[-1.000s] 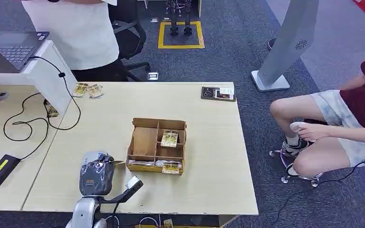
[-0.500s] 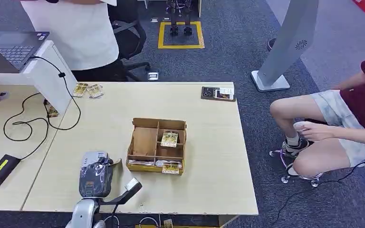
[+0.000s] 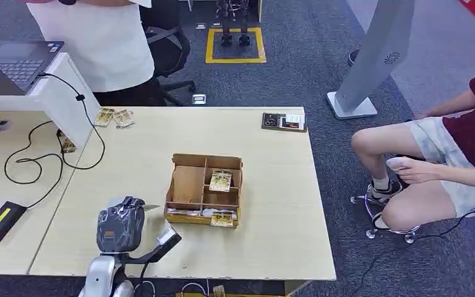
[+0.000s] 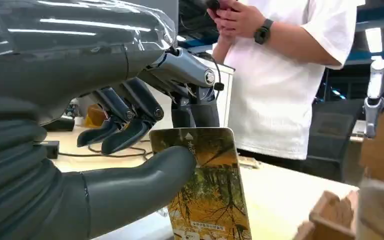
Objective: Pass the card to the sensor for recognition and then transmit it.
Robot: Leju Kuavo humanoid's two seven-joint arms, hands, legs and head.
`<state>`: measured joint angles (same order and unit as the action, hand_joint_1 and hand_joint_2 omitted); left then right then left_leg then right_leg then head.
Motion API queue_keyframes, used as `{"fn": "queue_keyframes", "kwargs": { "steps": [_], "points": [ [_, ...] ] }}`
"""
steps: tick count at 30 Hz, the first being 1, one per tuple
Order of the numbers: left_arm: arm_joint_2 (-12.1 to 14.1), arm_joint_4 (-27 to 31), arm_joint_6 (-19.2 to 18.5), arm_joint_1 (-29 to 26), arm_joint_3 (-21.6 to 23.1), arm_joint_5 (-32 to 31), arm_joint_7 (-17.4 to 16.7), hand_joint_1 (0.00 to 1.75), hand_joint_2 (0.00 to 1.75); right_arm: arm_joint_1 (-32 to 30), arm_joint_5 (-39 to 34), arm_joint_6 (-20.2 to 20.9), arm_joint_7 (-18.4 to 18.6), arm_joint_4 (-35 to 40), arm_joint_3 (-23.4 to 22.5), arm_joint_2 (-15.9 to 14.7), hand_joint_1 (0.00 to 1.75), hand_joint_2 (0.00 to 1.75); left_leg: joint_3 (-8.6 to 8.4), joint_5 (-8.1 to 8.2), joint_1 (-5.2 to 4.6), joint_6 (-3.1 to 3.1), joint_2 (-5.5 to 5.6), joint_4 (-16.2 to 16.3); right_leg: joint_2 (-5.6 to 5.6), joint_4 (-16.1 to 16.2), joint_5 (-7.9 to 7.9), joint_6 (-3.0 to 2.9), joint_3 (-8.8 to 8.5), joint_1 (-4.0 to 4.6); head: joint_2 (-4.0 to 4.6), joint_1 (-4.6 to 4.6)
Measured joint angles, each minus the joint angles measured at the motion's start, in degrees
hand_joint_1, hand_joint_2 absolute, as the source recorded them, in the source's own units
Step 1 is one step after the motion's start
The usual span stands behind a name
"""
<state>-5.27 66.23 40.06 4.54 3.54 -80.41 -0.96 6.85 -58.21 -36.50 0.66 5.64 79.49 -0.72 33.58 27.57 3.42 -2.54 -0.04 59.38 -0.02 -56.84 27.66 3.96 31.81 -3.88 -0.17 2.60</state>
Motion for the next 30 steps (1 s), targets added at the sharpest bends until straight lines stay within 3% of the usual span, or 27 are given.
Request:
{"fn": "queue_keyframes", "kwargs": {
  "steps": [9,12,18,23,30],
  "points": [
    [-0.9,1.62,0.0,-0.55,-2.32,-2.21,0.37,1.75,1.75,-0.01,-0.42,-0.02,-0.22,-0.31,0.37,-0.39,0.0,1.75,0.0,0.0,0.0,0.0,0.0,0.0,0.0,0.0,0.0,0.0,-0.01,0.0,0.0,0.02],
    [-0.92,2.71,0.0,-0.82,-2.42,-5.34,-1.93,1.75,1.75,0.0,-0.7,-0.04,-0.15,-0.39,0.7,-0.39,0.0,1.75,0.0,0.0,0.0,0.0,0.0,0.0,0.0,0.0,0.0,0.0,-0.01,0.0,0.0,0.02],
    [0.33,3.89,0.0,-1.06,-2.4,-6.78,-10.37,1.75,1.75,0.04,-0.79,-0.28,-0.02,-0.46,1.46,-0.46,0.0,1.75,0.0,0.0,0.0,0.0,0.0,0.0,0.0,0.0,0.0,0.0,0.0,0.0,0.0,0.02],
    [4.59,3.89,0.0,-0.98,-0.42,-6.8,-19.08,1.75,1.75,0.05,-1.05,-0.37,0.11,-0.46,2.05,-0.48,0.0,1.75,-0.01,-0.01,0.01,0.0,0.0,0.0,-0.01,-0.01,0.0,0.0,0.02,0.01,0.0,0.02],
    [9.81,3.21,-0.02,-0.31,3.81,-6.8,-27.41,1.75,1.75,0.07,-1.14,-0.35,0.39,-0.46,2.65,-0.5,0.0,1.75,-0.01,-0.01,0.0,0.0,-0.02,0.0,-0.02,-0.01,0.0,0.0,0.02,0.0,0.0,0.0]
  ]
}}
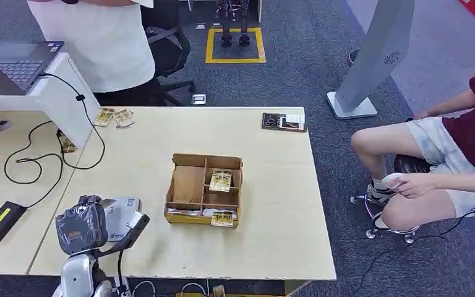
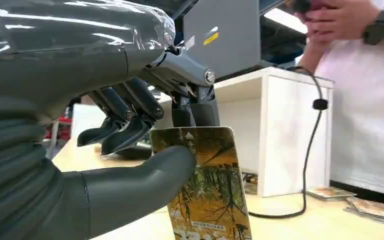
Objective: Pass the card to the sensor for recognition and then transmit it.
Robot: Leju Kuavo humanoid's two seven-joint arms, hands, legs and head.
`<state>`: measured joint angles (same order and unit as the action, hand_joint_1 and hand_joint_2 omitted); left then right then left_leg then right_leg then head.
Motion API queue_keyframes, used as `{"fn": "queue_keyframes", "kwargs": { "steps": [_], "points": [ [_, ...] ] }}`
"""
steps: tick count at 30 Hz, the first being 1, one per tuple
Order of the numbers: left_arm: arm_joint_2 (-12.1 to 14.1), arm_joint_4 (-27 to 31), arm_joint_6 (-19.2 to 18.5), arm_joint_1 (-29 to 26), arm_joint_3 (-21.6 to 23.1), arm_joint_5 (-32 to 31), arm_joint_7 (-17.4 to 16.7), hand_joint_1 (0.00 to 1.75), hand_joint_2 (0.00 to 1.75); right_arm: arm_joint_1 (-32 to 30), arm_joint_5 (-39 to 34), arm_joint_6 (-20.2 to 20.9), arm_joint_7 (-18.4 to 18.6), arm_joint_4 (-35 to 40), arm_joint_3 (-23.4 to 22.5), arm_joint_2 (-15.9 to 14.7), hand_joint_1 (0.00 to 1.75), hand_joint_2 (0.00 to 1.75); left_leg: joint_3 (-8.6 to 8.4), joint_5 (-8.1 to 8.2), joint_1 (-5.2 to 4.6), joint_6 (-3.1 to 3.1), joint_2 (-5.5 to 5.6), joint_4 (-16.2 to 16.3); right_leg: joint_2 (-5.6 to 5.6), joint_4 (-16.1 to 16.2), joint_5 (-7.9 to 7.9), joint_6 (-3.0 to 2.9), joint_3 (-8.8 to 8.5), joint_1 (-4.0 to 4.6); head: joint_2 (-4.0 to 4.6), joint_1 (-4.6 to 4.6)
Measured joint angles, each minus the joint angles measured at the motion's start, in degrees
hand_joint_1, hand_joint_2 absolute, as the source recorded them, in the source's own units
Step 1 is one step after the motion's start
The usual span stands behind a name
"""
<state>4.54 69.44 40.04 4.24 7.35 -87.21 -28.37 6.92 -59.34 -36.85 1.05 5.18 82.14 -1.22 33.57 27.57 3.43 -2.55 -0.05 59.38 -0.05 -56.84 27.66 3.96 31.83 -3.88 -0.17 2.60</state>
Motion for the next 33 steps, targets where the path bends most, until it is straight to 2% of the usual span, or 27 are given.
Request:
{"fn": "queue_keyframes", "kwargs": {
  "steps": [3,6,7,9,11,12,13,15,16,18,19,20,23,24,33],
  "points": [
    [1.7,-0.04,0.0,0.01,1.5,-0.02,-2.09,1.75,1.75,0.01,-0.04,0.0,0.02,0.0,0.39,0.0,0.0,1.75,0.0,0.0,0.0,0.0,0.0,0.0,0.01,0.0,0.0,0.0,0.01,0.0,0.0,0.0],
    [2.69,-0.59,0.0,0.04,2.27,-0.02,-1.55,1.75,1.75,0.0,-0.2,-0.09,0.17,0.0,0.61,-0.02,0.0,1.75,0.0,0.0,0.0,0.0,0.0,0.0,0.01,0.0,0.0,0.0,0.02,0.0,0.0,0.02],
    [2.74,-0.96,0.0,0.1,2.34,-0.02,-0.98,1.75,1.75,-0.08,1.15,0.29,0.31,0.0,0.32,-0.02,0.0,1.75,0.0,0.0,0.0,0.0,0.0,0.0,0.01,0.0,0.0,0.0,0.03,0.0,0.0,0.0],
    [2.74,-2.5,0.0,0.66,2.69,-0.02,-0.41,1.75,1.75,-0.69,11.7,2.76,1.95,0.44,-4.06,0.33,0.0,1.75,0.0,0.0,0.0,0.0,0.02,0.0,0.03,0.0,0.01,0.0,-0.02,0.0,0.0,0.0],
    [2.43,-5.51,-0.67,1.52,2.8,0.02,2.76,1.75,1.75,-1.93,33.83,4.04,4.35,2.4,-14.38,0.39,0.0,1.75,0.02,0.0,0.0,0.0,0.04,0.0,0.06,0.0,0.0,0.0,-0.04,0.0,0.0,0.0],
    [2.23,-7.09,-1.69,2.02,2.8,0.04,4.91,1.75,1.75,-2.53,47.24,4.31,4.61,2.97,-20.88,0.39,0.0,1.75,0.01,0.0,0.0,0.0,0.04,-0.01,0.06,0.0,0.0,0.0,-0.04,0.0,0.0,0.0],
    [1.93,-8.95,-3.12,2.54,2.8,0.07,6.9,1.75,1.75,-3.05,61.93,4.57,4.74,3.32,-28.5,0.39,0.0,1.75,0.0,0.0,0.0,0.0,0.02,-0.01,0.04,0.0,0.0,0.0,-0.03,0.0,0.0,0.02],
    [1.4,-11.91,-5.27,3.56,2.8,0.07,8.57,1.75,1.75,-3.67,90.48,4.92,4.81,3.91,-46.38,0.46,0.0,1.75,-0.03,-0.01,-0.01,0.01,0.05,-0.01,0.08,0.01,0.0,0.0,-0.06,-0.01,0.0,0.09],
    [1.03,-12.71,-5.55,4.18,2.8,0.07,9.01,1.75,1.75,-3.75,99.7,4.98,4.85,4.0,-52.4,0.48,0.0,1.75,-0.04,-0.04,-0.01,0.06,0.06,-0.01,0.15,0.01,0.01,0.01,-0.15,-0.01,0.0,0.04],
    [0.55,-14.74,-5.79,5.09,2.8,0.13,9.56,1.75,1.75,-3.78,110.39,5.05,5.03,4.31,-61.59,0.42,0.0,1.75,-0.14,-0.04,-0.01,0.07,0.13,-0.01,0.23,0.03,0.02,0.02,-0.29,-0.01,0.0,0.04],
    [0.46,-15.39,-5.86,5.43,2.8,0.13,9.71,1.75,1.75,-3.89,110.53,5.09,5.07,4.37,-64.36,0.35,0.0,1.75,-0.17,-0.04,-0.02,0.07,0.13,-0.01,0.24,0.04,0.02,0.02,-0.34,-0.02,0.0,0.04],
    [0.16,-16.0,-5.9,5.77,2.8,0.15,9.91,1.75,1.75,-3.98,107.07,5.09,5.11,4.52,-66.98,0.35,0.0,1.75,-0.21,-0.04,-0.04,0.07,0.14,-0.01,0.24,0.04,0.02,0.02,-0.38,-0.03,0.0,0.06],
    [-0.08,-17.14,-6.3,6.43,2.8,0.15,10.17,1.75,1.75,-4.25,87.01,5.14,5.14,5.09,-71.85,0.35,0.0,1.75,-0.33,-0.03,-0.04,0.07,0.14,-0.02,0.25,0.04,0.02,0.02,-0.53,-0.04,0.0,0.07],
    [-0.22,-17.29,-6.51,6.59,2.8,0.17,10.21,1.75,1.75,-4.43,83.0,5.14,5.11,5.2,-72.9,0.35,0.0,1.75,-0.36,-0.02,-0.04,0.08,0.15,-0.04,0.24,0.03,0.03,0.01,-0.57,-0.04,0.0,0.07],
    [-0.91,-17.97,-6.75,7.08,2.8,0.42,11.06,1.75,1.75,-4.64,82.6,5.25,4.81,6.34,-77.38,0.48,0.0,1.75,-0.54,-0.11,-0.04,0.04,0.17,-0.13,0.26,0.03,0.0,0.0,-0.71,-0.04,0.0,0.07]
  ]
}}
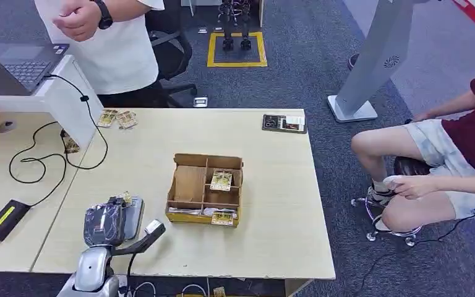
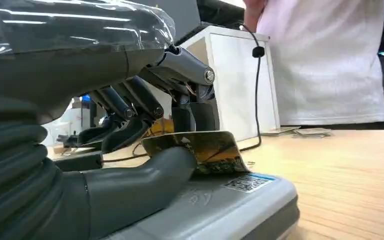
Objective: Pass the card to the sensor for recognition and then transmit it.
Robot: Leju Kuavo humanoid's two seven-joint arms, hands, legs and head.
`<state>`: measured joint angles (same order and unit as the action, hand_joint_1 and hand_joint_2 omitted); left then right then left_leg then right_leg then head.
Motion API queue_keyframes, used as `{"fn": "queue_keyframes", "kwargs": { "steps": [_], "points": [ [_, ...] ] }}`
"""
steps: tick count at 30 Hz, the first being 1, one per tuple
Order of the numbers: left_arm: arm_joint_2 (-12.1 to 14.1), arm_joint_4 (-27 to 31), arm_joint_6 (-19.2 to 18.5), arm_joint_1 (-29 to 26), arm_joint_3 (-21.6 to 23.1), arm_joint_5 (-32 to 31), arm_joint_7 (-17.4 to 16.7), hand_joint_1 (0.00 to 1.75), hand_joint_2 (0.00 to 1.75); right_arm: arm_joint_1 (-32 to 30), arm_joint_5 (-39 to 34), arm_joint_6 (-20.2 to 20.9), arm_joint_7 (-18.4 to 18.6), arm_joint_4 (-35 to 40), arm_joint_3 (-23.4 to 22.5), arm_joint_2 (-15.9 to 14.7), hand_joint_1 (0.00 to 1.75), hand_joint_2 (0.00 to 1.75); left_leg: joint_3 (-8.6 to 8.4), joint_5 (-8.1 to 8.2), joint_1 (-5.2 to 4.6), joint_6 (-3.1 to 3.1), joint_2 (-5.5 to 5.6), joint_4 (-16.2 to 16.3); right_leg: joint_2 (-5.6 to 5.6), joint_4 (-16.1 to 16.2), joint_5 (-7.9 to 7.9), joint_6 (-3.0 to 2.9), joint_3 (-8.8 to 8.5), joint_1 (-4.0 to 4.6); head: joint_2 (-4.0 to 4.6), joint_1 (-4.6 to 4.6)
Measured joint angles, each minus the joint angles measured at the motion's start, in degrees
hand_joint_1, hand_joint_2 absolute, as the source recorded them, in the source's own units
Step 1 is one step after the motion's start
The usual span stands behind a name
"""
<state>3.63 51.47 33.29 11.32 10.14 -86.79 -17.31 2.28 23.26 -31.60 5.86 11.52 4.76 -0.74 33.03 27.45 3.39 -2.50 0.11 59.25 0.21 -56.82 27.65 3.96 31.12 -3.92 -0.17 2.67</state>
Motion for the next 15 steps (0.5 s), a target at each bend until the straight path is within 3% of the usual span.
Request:
{"fn": "queue_keyframes", "kwargs": {
  "steps": [8,12,15],
  "points": [
    [-0.28,-3.39,2.82,2.84,0.0,3.43,2.16,1.75,1.75,1.77,2.25,2.75,2.44,1.61,-1.42,0.0,0.0,1.75,0.0,-0.08,0.0,0.01,0.0,0.0,-0.01,-0.02,-0.08,0.02,-0.02,0.0,0.0,0.0],
    [0.77,-6.34,6.19,5.03,-0.18,7.32,5.22,1.75,1.75,4.24,4.0,4.35,4.77,2.91,-1.46,0.2,0.0,1.75,-0.01,-0.21,0.01,-0.03,-0.01,0.0,-0.05,-0.04,-0.16,0.03,0.07,0.01,0.0,0.02],
    [1.42,-6.95,6.62,5.75,-0.66,8.61,6.53,1.75,1.75,5.62,3.89,4.35,4.68,3.91,-2.03,0.52,0.0,1.75,0.01,-0.22,0.01,-0.02,0.0,0.0,-0.06,-0.04,-0.18,0.0,0.09,0.01,0.0,0.0]
  ]
}}
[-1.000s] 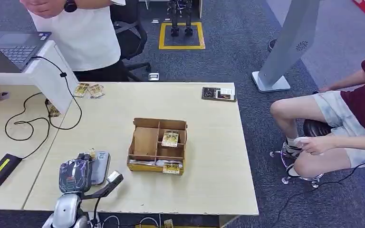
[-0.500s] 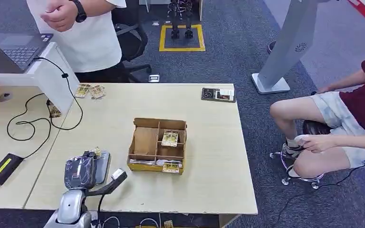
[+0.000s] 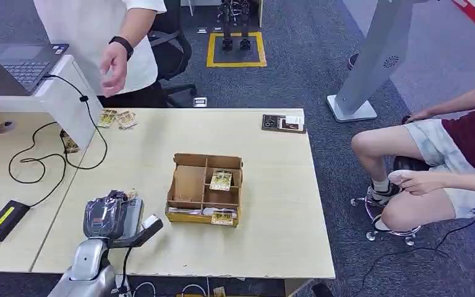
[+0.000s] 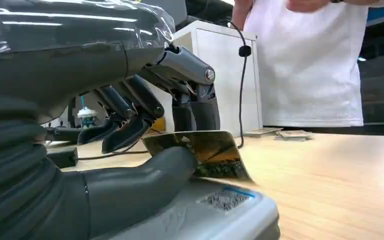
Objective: Pass the card to the sensor for recognition and then transmit it.
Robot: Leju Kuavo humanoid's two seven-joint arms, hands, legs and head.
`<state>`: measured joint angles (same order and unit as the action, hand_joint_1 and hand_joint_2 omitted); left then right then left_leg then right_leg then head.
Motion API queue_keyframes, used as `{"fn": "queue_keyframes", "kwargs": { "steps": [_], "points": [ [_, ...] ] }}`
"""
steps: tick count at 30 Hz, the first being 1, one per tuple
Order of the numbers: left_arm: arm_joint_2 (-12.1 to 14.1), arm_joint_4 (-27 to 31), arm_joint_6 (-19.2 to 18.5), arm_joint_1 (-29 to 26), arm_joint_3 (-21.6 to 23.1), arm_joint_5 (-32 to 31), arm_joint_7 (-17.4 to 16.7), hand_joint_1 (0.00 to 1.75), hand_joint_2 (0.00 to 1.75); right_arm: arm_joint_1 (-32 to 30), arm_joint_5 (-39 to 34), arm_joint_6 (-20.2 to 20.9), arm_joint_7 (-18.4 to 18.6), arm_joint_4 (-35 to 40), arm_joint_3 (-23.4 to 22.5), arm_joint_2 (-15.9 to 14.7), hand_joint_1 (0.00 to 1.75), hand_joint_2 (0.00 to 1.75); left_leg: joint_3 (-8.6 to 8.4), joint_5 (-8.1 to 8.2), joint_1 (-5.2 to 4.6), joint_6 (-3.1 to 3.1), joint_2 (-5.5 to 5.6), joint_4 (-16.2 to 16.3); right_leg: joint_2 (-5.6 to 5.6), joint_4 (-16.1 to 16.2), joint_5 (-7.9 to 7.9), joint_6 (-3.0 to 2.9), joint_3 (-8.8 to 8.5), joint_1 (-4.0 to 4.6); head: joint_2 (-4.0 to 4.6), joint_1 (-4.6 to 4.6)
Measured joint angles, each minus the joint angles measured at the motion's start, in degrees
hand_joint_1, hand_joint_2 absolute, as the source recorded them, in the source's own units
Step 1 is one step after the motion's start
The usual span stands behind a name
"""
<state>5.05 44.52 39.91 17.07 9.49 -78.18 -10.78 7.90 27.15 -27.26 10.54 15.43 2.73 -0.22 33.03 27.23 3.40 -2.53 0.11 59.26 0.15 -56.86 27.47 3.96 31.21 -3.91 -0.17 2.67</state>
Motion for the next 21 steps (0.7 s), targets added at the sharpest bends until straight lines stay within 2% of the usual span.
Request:
{"fn": "queue_keyframes", "kwargs": {
  "steps": [11,15,21],
  "points": [
    [0.81,-0.2,0.11,0.25,-0.2,-0.44,-0.46,1.75,1.75,0.33,-0.66,-0.22,-2.21,1.51,-2.78,0.59,0.0,1.75,0.19,0.0,0.0,0.0,0.05,0.01,0.01,0.01,-0.02,-0.02,0.18,0.0,0.0,0.0],
    [0.81,1.4,-0.33,-1.31,-0.2,-2.12,-2.41,1.75,1.75,-0.51,-0.75,-0.59,-3.83,1.73,-3.52,0.61,0.0,1.75,0.16,0.01,0.0,0.0,0.05,0.01,0.0,0.01,-0.01,-0.02,0.18,0.0,0.0,0.0],
    [0.79,1.57,-0.37,-1.36,-0.2,-2.23,-2.49,1.75,1.75,-0.54,-0.77,-0.61,-3.93,1.73,-3.58,0.61,0.0,1.75,0.16,0.01,0.0,0.0,0.05,0.01,0.0,0.01,-0.01,-0.02,0.18,0.0,0.0,0.0]
  ]
}}
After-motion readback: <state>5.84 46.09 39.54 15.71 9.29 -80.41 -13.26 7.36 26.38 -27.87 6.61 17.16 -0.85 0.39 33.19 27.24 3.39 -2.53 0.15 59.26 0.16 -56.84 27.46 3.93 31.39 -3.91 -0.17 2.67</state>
